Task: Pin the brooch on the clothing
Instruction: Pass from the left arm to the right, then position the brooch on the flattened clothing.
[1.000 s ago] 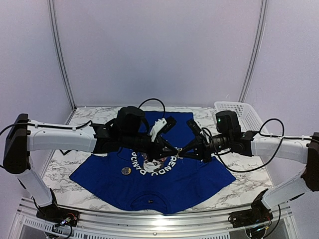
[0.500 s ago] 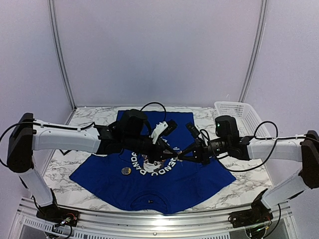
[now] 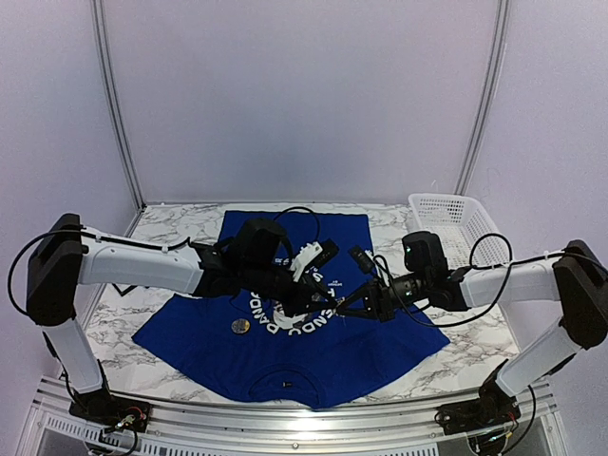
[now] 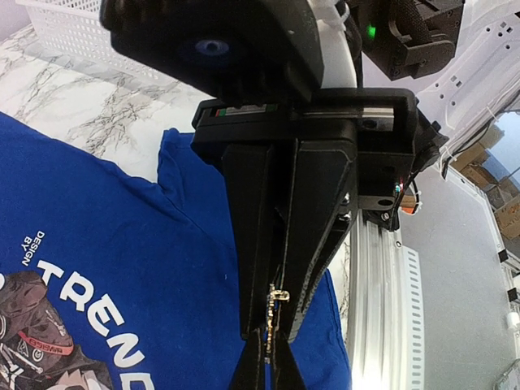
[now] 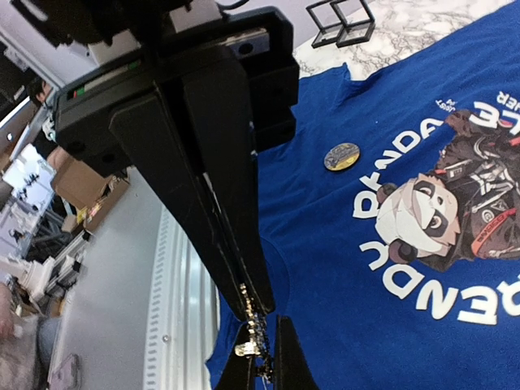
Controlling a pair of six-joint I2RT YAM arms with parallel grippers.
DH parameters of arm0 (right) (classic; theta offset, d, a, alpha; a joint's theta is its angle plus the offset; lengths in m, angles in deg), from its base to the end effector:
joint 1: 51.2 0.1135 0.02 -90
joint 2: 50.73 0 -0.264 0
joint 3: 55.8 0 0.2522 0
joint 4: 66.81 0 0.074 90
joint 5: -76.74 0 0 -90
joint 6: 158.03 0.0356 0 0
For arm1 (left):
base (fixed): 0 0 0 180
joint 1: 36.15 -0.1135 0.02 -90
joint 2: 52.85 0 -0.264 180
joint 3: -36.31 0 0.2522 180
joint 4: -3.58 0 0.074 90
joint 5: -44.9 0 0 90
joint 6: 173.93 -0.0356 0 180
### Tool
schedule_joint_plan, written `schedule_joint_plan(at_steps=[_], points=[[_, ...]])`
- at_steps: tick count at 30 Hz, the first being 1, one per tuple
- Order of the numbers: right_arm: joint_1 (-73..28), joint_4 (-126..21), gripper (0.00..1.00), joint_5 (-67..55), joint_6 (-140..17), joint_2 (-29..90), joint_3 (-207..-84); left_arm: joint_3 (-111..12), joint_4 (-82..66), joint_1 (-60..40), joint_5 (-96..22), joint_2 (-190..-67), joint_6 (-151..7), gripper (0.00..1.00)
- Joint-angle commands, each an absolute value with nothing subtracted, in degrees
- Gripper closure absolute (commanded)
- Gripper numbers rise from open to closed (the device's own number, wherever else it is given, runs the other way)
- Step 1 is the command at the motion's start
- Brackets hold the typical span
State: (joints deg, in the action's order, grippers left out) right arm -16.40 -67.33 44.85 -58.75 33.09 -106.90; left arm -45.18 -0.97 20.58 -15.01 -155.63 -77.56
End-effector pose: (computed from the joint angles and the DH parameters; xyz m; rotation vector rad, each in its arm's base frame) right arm 0.2146 0.1859 0.1902 -1.0936 1.9088 1.5188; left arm 0.2087 -0.3507 0.2337 1.2417 1.7904 -1.1968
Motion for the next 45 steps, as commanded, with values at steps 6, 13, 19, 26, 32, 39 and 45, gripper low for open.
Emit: schedule_joint_plan(at_steps=[6, 13, 19, 26, 32, 39, 45], points=[[-16.2, -72.2, 1.0, 46.9, -56.8, 32.9, -107.3, -46.4, 1.3, 20.2, -10.5, -156.6, -77.6, 1.0], [-16.3, -72.2, 1.0, 46.3, -54.7, 33.3, -105.6, -47.9, 2.0, 18.4, -10.2, -159.9, -74.9, 1.0], [-16.3, -74.3, 1.0, 45.0, -51.3, 35.4, -103.0, -48.3, 3.4, 17.9, -10.8, -162.3, -73.9, 0.96], [-16.4, -77.3, 1.0, 43.6, -48.5, 40.7, -101.6, -47.7, 4.3, 17.2, -12.5, -166.0, -72.3, 0.74], [-18.0, -78.4, 1.0, 42.1, -47.5, 43.5, -102.0, -46.1, 4.7, 16.8, -16.9, -164.9, -74.7, 0.56], [-22.1, -83.6, 1.0, 34.6, -37.8, 44.5, -101.8, -40.5, 5.4, 17.5, -24.6, -161.3, -84.4, 0.58], [-22.1, -93.9, 1.0, 25.6, -29.2, 45.9, -100.0, -39.6, 5.3, 20.2, -27.6, -162.8, -96.1, 0.56]])
